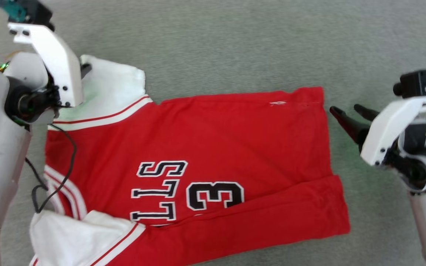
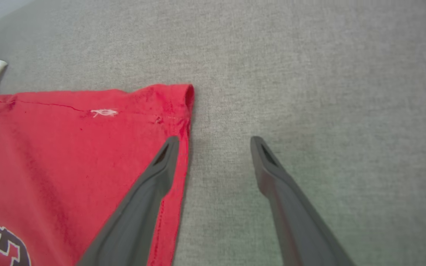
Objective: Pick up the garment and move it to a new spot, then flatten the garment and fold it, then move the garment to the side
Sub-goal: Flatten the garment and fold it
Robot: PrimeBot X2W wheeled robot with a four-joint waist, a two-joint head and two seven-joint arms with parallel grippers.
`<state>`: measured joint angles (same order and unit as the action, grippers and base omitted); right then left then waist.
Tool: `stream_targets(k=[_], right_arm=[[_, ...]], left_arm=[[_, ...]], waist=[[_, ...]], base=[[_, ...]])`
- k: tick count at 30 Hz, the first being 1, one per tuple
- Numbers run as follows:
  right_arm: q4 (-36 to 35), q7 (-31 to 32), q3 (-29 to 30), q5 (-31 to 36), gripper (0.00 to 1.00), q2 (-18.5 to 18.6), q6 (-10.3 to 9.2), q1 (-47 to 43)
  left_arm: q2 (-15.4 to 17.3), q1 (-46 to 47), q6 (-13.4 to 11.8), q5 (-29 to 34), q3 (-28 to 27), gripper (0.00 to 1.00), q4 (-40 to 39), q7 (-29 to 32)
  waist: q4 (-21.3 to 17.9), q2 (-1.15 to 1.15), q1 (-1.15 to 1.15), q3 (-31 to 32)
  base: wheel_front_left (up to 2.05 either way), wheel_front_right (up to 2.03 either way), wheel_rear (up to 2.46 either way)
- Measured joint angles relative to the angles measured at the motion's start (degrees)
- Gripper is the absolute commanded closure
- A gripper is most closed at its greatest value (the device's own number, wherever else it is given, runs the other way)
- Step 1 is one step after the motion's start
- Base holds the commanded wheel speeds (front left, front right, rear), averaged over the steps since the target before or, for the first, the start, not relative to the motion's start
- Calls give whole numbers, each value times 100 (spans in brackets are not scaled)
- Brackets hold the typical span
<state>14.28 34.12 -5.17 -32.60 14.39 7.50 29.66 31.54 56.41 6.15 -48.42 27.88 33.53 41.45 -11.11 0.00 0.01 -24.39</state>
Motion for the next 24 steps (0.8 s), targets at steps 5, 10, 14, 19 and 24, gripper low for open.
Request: stream_targets(k=[5,10,14,19,24], right_arm=[[534,595,5,-27,0,93,-1,594],[1098,1036,12,74,0,96,0,1053],[1482,1322,40,222,0,80,3,1324],[1600,1475,-27,244,100,101,-1,1446],[1460,1263,-237,287,100,191,-1,1409]], left_arm=[[-185,170,46,59,129,100,-240,-192],[-230,232,66,96,160,100,-379,-388],[-279,231,75,123,193,100,-410,-505],[-274,203,87,116,203,100,-407,-624],[-264,37,90,35,159,100,-347,-873]], waist=[[387,0,0,-3],[669,0,0,-99],[791,0,0,-185],[862,0,-1,-210],[892,0,0,-73]], base=[[0,0,0],[0,0,0],[0,0,0],[0,0,0],[0,0,0]])
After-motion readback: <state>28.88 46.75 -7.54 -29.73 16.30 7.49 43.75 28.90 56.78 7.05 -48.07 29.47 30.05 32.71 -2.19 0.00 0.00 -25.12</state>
